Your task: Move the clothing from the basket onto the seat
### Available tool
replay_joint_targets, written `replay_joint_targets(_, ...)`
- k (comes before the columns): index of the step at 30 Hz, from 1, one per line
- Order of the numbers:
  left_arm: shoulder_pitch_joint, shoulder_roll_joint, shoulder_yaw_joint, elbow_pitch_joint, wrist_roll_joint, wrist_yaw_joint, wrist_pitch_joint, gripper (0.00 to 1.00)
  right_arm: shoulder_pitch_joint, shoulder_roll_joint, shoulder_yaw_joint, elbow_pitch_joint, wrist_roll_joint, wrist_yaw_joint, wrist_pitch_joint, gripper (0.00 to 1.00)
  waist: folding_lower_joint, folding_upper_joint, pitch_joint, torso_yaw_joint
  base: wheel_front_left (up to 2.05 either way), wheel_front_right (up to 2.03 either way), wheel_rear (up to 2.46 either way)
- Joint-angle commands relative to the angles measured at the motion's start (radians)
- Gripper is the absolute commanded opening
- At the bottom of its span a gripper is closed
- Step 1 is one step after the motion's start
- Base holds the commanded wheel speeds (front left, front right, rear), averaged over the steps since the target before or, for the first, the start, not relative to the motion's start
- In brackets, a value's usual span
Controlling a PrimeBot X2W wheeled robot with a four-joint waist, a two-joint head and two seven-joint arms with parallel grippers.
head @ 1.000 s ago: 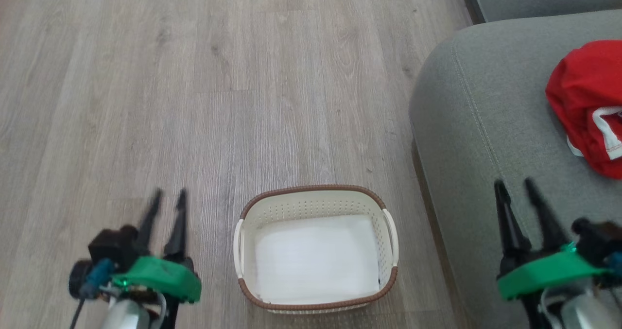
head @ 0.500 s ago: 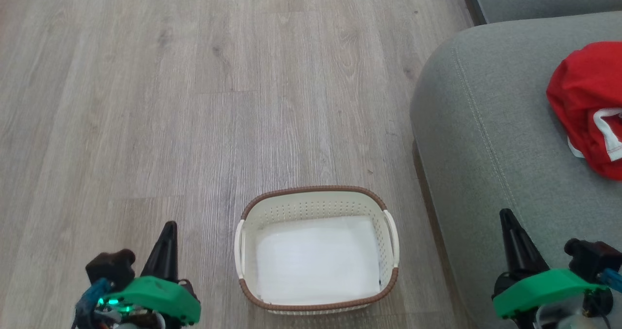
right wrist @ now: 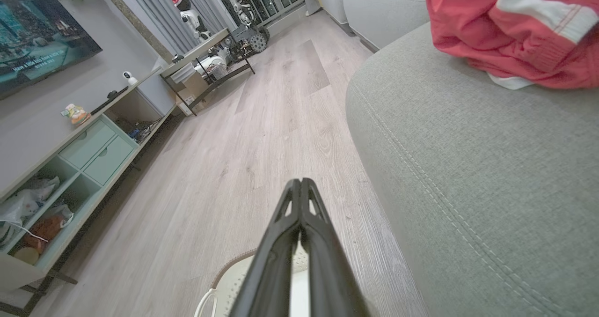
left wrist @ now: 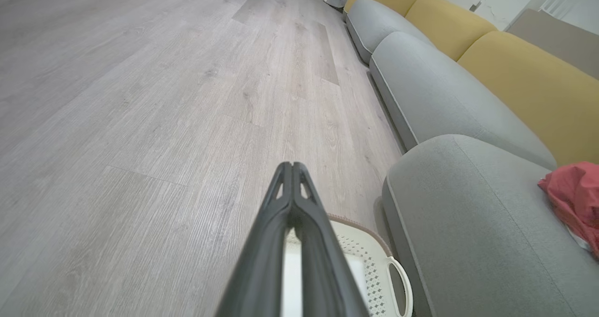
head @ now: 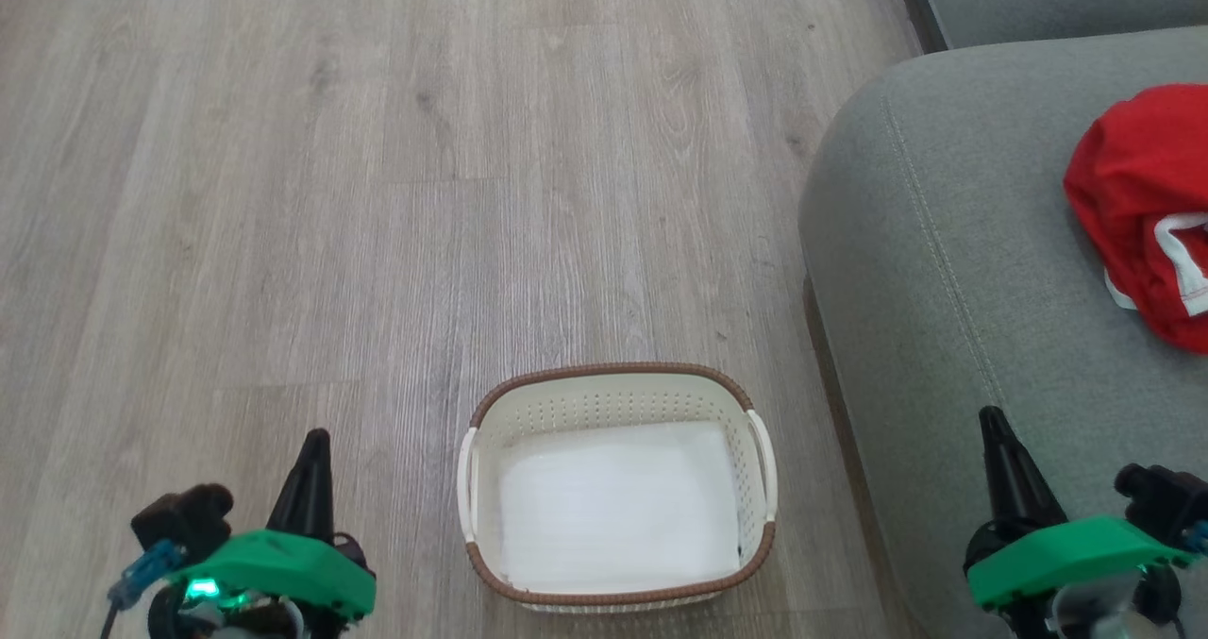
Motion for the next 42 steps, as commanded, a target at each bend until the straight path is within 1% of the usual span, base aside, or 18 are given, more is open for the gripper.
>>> replay_joint_targets(1, -0.047, 0.005, 0.022, -0.038, -0.027, -0.010, 0.008, 0.00, -0.050, -0.004, -0.007, -0.026, 0.027, 0.000, 0.008, 0.00, 0.0000, 0.0000, 0.000, 0.000, 0.00, 0.00, 0.00)
replay_joint_targets(42, -0.066, -0.016, 0.110, -0.065, -0.466, -0.041, 0.126, 0.00, -0.095, 0.039, -0.062, -0.011, 0.418, 0.000, 0.124, 0.00, 0.0000, 0.0000, -0.011, 0.013, 0.00, 0.00, 0.00)
